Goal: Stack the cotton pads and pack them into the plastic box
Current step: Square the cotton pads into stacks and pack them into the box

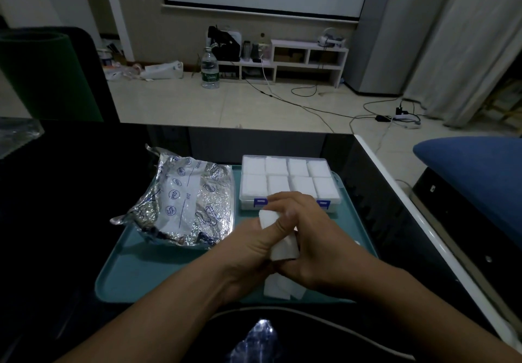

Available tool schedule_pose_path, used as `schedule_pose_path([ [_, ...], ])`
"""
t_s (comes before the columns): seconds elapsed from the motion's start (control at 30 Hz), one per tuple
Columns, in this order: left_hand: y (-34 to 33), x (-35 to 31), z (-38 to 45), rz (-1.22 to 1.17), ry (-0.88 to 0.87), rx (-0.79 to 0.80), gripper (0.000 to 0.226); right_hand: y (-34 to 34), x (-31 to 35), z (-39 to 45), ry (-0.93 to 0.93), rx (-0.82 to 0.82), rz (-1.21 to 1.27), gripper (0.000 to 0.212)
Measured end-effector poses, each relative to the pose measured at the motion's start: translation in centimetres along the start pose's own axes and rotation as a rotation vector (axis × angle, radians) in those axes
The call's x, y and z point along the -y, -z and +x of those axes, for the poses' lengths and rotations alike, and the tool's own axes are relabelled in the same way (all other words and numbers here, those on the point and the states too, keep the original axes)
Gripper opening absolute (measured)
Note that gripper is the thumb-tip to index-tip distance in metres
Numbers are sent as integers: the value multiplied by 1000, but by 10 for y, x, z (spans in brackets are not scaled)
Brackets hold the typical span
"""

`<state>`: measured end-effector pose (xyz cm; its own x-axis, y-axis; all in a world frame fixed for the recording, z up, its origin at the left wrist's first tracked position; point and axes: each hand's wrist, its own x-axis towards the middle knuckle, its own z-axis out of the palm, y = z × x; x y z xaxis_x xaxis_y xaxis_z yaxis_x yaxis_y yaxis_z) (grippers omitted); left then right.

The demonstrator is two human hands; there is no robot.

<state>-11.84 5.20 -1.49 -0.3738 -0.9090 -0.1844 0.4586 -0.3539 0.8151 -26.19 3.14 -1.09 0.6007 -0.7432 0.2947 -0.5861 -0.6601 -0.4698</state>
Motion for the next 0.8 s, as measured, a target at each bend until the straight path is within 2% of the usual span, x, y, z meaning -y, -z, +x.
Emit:
schedule_pose_path([
  [0.13,-2,-2,0,43,-12,-17,39,0,1,1,-67,-41,84,74],
  [0.23,0,-8,2,76,-57,-161,36,10,4,1,-208,29,175,99],
  [0.27,3,-11,4,72,-77,-222,29,17,4,1,-254,45,184,99],
  [0.33,8,-17,6,76,-111,-329,19,30,-1,0,-313,34,144,83],
  [0.4,12,-21,8,74,-143,-387,22,37,-9,-3,-318,56,-65,60],
  [0.47,16,-21,9,29,-148,-417,19,34,-13,-8,-278,185,-305,46],
  [0.53,17,-20,9,-15,-119,-429,7,25,-12,-12,-259,320,-391,48],
  [0.57,16,-20,9,-24,-92,-429,7,20,-12,-13,-254,362,-411,51],
  [0.63,16,-19,10,-27,-33,-408,26,12,-12,-12,-239,400,-451,55],
  [0.73,16,-20,7,-45,36,-367,50,6,-12,-8,-231,443,-477,47],
  [0.8,17,-21,5,-104,67,-328,58,3,-13,-6,-231,467,-472,43],
])
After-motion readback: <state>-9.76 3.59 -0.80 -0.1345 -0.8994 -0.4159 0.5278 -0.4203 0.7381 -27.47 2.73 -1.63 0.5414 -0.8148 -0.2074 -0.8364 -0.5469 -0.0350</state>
